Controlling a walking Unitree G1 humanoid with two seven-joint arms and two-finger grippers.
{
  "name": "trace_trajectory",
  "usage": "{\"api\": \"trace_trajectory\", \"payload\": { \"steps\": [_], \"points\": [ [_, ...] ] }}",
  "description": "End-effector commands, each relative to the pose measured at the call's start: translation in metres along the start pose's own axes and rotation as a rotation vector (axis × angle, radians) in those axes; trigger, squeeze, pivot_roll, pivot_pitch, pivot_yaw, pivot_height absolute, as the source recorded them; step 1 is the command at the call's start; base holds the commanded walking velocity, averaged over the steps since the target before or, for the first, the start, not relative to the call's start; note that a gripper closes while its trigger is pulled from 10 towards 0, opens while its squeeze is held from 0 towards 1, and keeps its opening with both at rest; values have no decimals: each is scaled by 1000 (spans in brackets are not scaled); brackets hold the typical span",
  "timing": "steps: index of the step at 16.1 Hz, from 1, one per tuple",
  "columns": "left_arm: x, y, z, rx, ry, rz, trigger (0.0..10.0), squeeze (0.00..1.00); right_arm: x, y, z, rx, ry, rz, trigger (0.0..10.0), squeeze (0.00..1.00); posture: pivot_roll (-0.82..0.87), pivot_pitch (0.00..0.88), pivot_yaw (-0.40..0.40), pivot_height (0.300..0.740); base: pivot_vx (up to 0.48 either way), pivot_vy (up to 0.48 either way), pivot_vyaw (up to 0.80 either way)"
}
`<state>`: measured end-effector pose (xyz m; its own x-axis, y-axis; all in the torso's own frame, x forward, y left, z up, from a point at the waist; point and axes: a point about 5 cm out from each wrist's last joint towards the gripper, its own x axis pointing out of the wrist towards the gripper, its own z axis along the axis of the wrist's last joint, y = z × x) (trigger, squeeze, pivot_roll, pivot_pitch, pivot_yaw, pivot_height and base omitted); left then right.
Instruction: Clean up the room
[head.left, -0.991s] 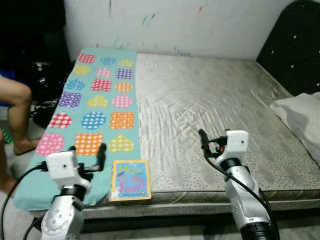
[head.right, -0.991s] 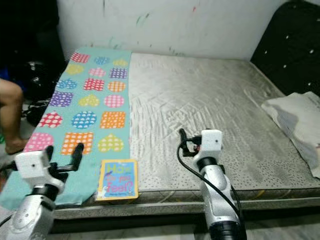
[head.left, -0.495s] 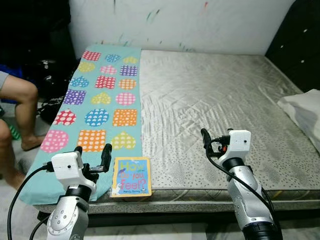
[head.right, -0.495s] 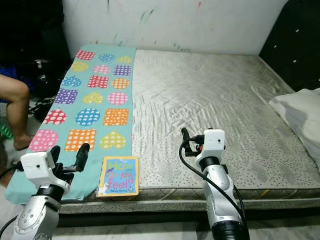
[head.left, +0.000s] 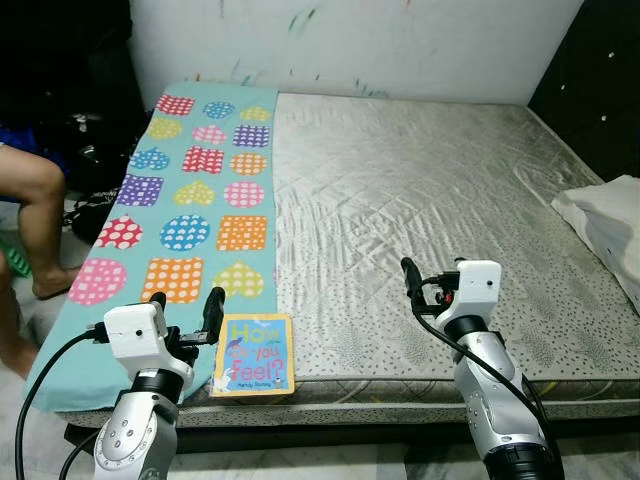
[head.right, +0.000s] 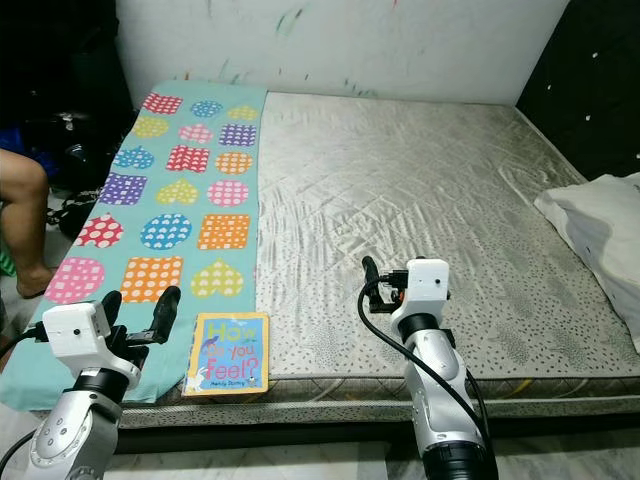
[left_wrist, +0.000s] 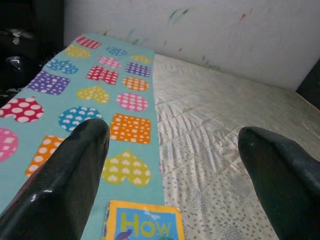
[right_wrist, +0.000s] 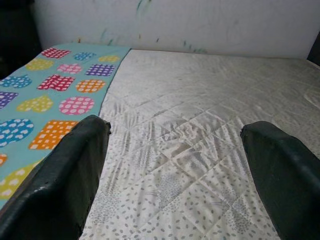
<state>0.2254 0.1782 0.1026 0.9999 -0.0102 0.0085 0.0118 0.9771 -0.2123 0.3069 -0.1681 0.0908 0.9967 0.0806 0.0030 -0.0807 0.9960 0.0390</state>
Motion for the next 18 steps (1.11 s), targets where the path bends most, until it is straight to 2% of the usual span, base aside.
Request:
{"api": "trace_trajectory", "payload": {
  "steps": [1,6,9,14,18],
  "points": [
    [-1,0,2,1,-3,-2,10000,0,1,-1,1,8,1,-1,10000,0,27,27,-81,740,0,0,-563],
    [1,0,3,8,-5,-4,10000,0,2,-1,1,6,2,-1,10000,0,31,22,-80,740,0,410,-649],
    [1,1,3,12,-6,-1,10000,0,2,-1,1,7,2,-2,10000,0,32,22,-79,740,0,335,0],
    [2,2,4,14,-6,6,10000,0,1,0,-1,6,7,-5,10000,0,30,26,-77,740,0,0,0],
    [2,1,3,8,-4,5,10000,0,1,-1,-1,4,8,-8,10000,0,26,29,-75,740,0,461,0]
  ]
}}
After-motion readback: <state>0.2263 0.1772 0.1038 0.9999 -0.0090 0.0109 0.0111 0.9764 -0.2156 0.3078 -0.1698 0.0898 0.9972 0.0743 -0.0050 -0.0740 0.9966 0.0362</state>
